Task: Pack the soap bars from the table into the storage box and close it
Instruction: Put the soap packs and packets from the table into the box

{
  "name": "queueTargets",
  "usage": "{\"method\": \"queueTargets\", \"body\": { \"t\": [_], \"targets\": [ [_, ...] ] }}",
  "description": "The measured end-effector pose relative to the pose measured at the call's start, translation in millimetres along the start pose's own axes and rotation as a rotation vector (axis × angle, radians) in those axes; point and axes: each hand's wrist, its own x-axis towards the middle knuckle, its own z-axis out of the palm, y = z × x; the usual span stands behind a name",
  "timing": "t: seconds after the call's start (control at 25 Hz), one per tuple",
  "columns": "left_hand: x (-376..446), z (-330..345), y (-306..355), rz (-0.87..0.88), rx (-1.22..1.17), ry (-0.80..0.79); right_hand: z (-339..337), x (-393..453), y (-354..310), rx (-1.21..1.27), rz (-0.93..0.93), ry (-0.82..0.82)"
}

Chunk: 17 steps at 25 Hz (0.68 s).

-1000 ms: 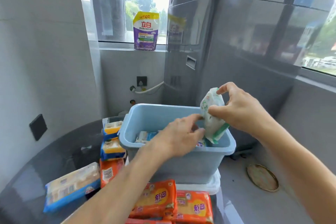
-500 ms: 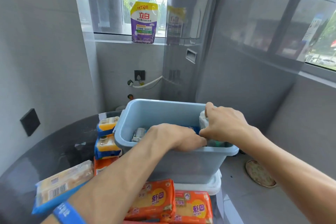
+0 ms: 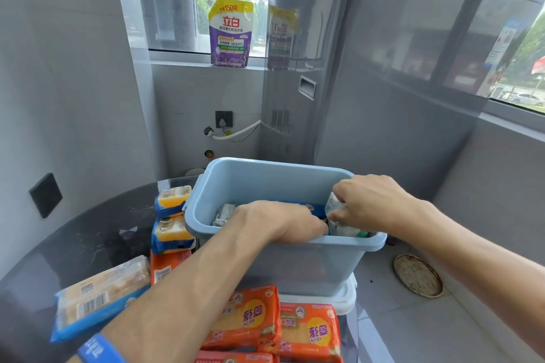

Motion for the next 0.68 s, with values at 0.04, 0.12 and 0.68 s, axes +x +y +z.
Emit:
{"method": "queueTargets", "body": {
  "t": [0.04, 0.12, 0.68],
  "targets": [
    [2, 1, -1, 0.013, 0.013, 0.021, 8, -4, 0, 0.052, 0.033, 0.066],
    [-4, -3, -6, 0.079, 0.055, 0.094, 21, -8, -1, 0.259, 0.127, 0.203],
    [-85, 12, -104, 0.289, 0.401, 0.828, 17, 19, -4, 0.222, 0.149, 0.298]
  ]
}}
